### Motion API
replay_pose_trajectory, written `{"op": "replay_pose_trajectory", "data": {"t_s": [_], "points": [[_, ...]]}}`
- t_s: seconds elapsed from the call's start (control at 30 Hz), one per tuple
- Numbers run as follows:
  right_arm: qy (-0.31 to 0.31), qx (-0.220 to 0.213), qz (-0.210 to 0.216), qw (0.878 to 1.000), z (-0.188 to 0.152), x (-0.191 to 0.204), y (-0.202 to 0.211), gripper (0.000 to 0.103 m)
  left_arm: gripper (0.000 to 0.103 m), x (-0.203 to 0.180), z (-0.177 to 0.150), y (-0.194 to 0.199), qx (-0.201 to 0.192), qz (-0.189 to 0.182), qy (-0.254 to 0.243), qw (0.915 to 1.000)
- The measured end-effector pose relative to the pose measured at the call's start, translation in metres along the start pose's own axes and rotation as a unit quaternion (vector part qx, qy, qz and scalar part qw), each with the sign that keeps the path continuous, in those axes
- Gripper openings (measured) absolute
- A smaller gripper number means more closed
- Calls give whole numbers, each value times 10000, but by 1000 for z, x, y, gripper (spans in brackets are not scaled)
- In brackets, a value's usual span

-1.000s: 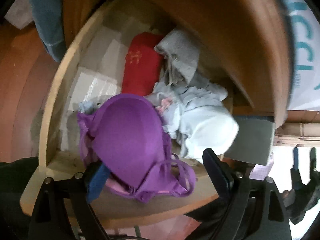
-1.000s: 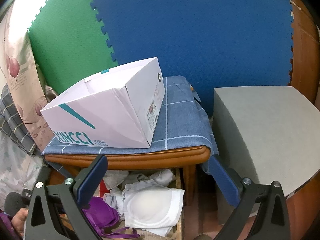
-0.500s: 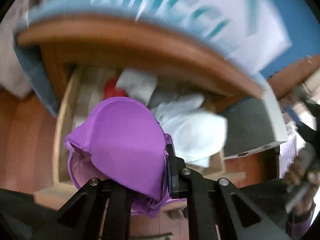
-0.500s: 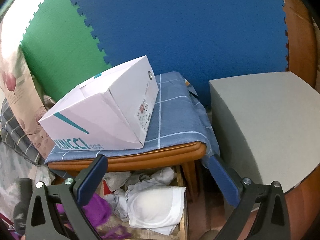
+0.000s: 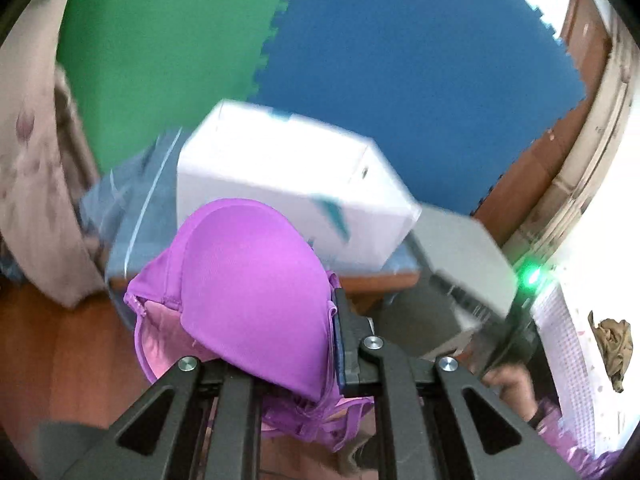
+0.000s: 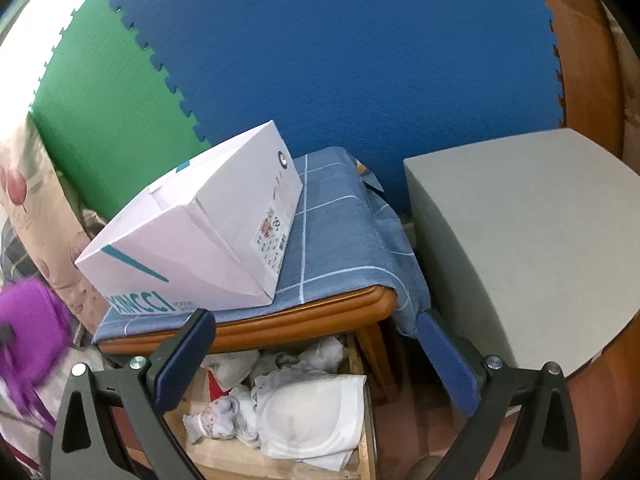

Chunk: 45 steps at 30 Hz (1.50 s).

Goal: Take underwear out of drawer
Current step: 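Lift the purple bra with the left gripper and drop it into the white box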

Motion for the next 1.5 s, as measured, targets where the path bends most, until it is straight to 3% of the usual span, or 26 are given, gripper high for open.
{"op": "replay_pose_trajectory", "data": {"t_s": [0.13, 0.27, 0.43, 0.67, 0.87, 0.97, 1.03, 1.1, 1.2, 1.23, 1.33, 1.5], "points": [[-119, 26, 35, 9999, 0, -2, 0, 103, 12, -20, 62, 8, -358, -17, -211, 9991], [-98, 36, 77, 9999, 0, -1, 0, 103, 12, -34, 118, -10, -632, 27, -395, 9972], [-102, 88, 145, 9998, -1, 1, -2, 103, 12, -28, 170, -73, -503, 387, -586, 9963], [-163, 186, 172, 9995, -4, -5, -4, 103, 12, 15, 177, -189, 424, 745, -303, 9959], [-313, 300, 168, 9989, -8, -14, -6, 103, 14, 35, 163, -241, 905, 941, -261, 9911], [-308, 349, 128, 9988, -10, -17, -7, 103, 23, 41, 157, -254, 1162, 1192, -326, 9855], [-290, 409, 79, 9987, -12, -20, -7, 103, 43, 48, 154, -257, 1284, 1439, -330, 9807], [-291, 514, 51, 9982, -17, -22, -9, 103, 51, 50, 159, -250, 1095, 1534, -364, 9814], [-200, 736, 28, 9971, -27, -23, -12, 103, 82, 43, 171, -223, 439, 1436, -314, 9882], [-154, 823, 18, 9965, -30, -23, -14, 103, 86, 42, 176, -208, 111, 1365, -205, 9904], [-59, 1238, 112, 9922, -48, -19, -23, 103, 98, 38, 183, -180, -316, 1217, -64, 9920], [443, 1620, 64, 9858, -70, -6, -33, 103, 99, 35, 172, -125, -778, 1078, -52, 9911]]}}
Point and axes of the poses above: each gripper's, at about its wrist camera, not at the fingertips, and y roughly against the way its jaws point, x to its left, z to its top, the point moved 10 cm from there along -y, roughly the way its jaws point, and after that the axes turned 6 degrees about z, right-handed, at the moved point
